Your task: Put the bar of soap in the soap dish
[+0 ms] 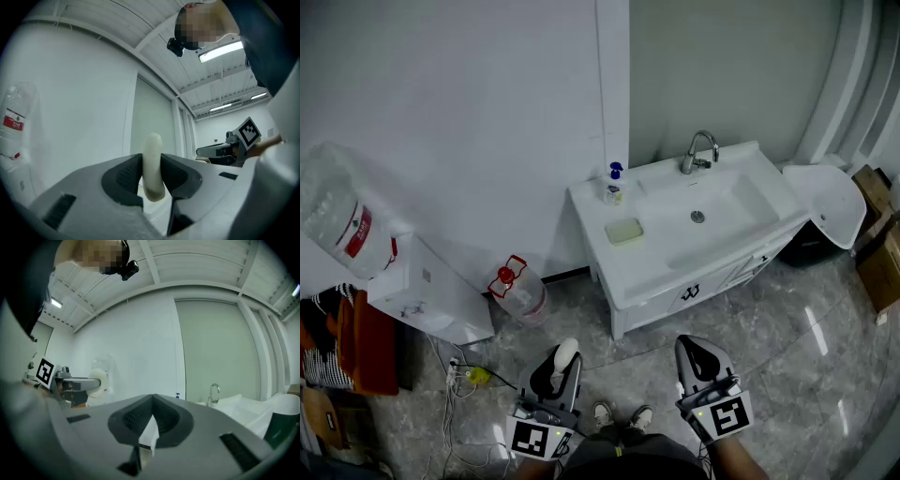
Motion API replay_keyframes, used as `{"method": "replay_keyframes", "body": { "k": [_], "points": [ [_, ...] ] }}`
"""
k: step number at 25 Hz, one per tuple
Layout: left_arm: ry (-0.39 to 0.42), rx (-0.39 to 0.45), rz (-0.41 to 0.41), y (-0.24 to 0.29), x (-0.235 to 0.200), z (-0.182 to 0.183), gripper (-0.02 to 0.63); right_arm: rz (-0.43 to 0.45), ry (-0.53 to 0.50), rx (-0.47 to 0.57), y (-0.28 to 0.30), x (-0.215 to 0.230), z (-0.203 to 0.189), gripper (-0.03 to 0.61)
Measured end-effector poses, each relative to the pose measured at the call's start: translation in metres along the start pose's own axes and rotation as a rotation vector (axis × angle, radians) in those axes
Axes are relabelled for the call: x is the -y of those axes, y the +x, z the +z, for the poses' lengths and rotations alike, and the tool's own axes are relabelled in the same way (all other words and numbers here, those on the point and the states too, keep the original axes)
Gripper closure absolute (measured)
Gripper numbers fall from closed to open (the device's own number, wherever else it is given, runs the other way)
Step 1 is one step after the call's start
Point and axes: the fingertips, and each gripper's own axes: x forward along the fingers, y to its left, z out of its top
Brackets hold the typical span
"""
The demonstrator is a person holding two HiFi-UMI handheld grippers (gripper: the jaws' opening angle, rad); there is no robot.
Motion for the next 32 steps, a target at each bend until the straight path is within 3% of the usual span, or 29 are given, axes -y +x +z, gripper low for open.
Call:
{"method": "replay_keyframes", "body": {
  "k": [8,19,32],
  "points": [
    [0.016,0.001,0.013,0.006,0.016,0.008,0.499,0.028,0.060,0.042,-0.012,0.017,0.008,0.568],
    [0.052,-0.014,0.057,0.023,0.026,0.002,0.499,0.040,0.083,0.028,-0.014,0.050,-0.013,0.568],
    [-0.003,-0.023,-0.021,0.120,-0.018,-0.029,0.499,-0.032,0.088,-0.005,0.063,0.103,-0.020,0.568]
  ]
}}
